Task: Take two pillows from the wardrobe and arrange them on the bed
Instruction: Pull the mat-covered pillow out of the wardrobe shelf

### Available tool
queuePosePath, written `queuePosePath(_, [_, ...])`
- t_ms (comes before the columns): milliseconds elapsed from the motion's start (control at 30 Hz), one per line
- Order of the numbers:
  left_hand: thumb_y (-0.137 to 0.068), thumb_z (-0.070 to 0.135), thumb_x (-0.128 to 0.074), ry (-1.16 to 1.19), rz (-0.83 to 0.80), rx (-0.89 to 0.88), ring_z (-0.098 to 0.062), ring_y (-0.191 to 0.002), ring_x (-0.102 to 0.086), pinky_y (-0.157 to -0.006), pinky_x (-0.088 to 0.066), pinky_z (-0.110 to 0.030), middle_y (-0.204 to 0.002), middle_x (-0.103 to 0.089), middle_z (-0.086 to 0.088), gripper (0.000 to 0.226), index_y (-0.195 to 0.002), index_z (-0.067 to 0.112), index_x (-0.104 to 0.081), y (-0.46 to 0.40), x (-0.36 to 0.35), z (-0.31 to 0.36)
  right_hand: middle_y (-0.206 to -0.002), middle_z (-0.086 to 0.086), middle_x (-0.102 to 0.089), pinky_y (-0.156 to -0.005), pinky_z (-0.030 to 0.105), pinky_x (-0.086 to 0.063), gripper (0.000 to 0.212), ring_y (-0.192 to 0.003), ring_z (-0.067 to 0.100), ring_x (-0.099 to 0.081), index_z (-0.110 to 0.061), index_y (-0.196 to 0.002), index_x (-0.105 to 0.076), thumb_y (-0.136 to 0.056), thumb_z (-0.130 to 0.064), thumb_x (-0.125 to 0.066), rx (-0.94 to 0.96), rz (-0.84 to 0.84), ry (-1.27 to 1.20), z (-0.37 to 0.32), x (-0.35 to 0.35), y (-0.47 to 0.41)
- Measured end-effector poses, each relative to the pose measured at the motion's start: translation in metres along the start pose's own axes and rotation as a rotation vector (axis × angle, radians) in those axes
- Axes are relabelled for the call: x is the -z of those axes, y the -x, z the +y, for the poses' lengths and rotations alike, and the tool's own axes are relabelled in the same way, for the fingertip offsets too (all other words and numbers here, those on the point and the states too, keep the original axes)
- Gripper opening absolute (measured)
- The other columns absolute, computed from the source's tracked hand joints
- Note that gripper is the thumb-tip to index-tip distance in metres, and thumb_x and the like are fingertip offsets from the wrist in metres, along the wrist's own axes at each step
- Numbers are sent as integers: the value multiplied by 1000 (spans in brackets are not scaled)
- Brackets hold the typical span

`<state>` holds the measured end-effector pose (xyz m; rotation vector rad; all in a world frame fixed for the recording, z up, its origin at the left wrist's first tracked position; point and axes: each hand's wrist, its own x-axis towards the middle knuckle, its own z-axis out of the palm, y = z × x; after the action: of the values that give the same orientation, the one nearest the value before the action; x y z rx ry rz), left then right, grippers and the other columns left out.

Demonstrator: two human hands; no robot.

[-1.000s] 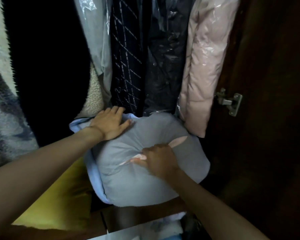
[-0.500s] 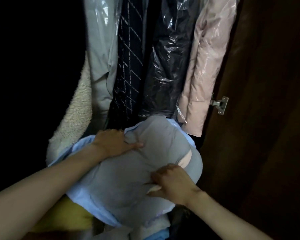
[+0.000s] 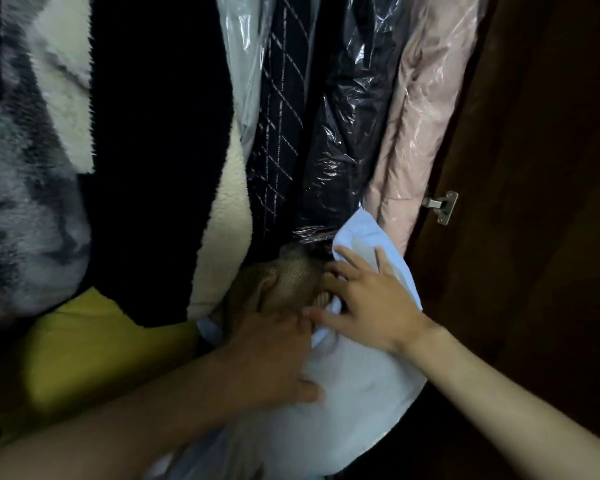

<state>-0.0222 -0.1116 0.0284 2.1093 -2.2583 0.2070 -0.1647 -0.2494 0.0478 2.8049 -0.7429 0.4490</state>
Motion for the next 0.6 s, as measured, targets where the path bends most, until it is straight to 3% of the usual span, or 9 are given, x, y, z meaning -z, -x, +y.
queuePosePath(67, [-75,85,-44,198,-59,-59,-8,-99,-61,-76,-45,-28,-112,-67,11,67,-116,34,-60,-2,6,-17,-142,-7,-57,-121,65,-11,66,-155,17,-22,-32,-125,-68,-92,-79,-33,-26,73,42,5,-15,31])
queuePosePath(100, [-77,85,-37,271,-46,-59,-4,-92,-61,-77,-44,-24,-103,-68,12,66,-108,34,-64,-10,5,-28,-142,-6,-58,-122,63,-13,64,-155,19,-24,-32,-127,-67,-94,-77,-35,-38,105,41,8,-22,47])
queuePosePath(167, [-88,68,-31,306,34,-59,-7,-105,-60,-92,-44,-32,-114,-66,13,56,-110,33,-69,-34,-7,-52,-146,-4,-58,-125,57,-12,65,-155,21,-25,-31,-135,-65,-97,-74,-35,-79,118,6,14,-32,71])
queuePosePath(267, [-101,41,-42,47,-40,-130,-18,-142,-34,-115,-22,-39,-157,-37,1,51,-150,29,-40,-79,-53,-82,-155,-5,-50,-128,45,-3,74,-158,18,-11,-29,-144,-59,-97,-77,-28,-148,37,1,22,-45,96])
queuePosePath(400, [-102,61,-27,-155,-256,-119,-23,-154,5,-123,2,-52,-168,12,2,70,-159,35,2,-128,-115,-87,-170,-6,-24,-125,44,13,106,-153,9,24,-30,-149,-53,-83,-90,4,-295,-261,-15,26,-81,135])
queuePosePath(433, [-99,66,-24,-135,-261,-101,-23,-154,8,-123,4,-52,-167,16,2,73,-158,36,8,-137,-125,-86,-168,-4,-30,-124,46,16,111,-154,10,21,-27,-147,-56,-81,-92,5,-350,-322,-50,21,-94,148])
queuePosePath(500, [-96,72,-20,-122,-233,-91,-23,-154,9,-123,4,-52,-166,18,4,77,-156,39,13,-150,-139,-86,-159,7,-46,-124,44,15,108,-158,24,-12,-15,-145,-58,-84,-92,-14,-490,-360,-101,-1,-122,176])
queuePosePath(533, [-94,74,-18,-135,-225,-90,-22,-154,9,-122,3,-52,-167,18,5,78,-156,39,14,-155,-145,-88,-156,16,-49,-123,41,12,108,-152,32,-32,-7,-145,-57,-84,-89,-24,-572,-386,-122,-16,-135,186])
queuePosePath(600, [-93,76,-15,-157,-242,-85,-20,-154,11,-122,3,-52,-167,18,6,79,-156,40,14,-162,-152,-90,-148,30,-51,-122,40,6,114,-136,45,-51,6,-139,-59,-80,-88,-34,-702,-438,-192,-45,-158,197])
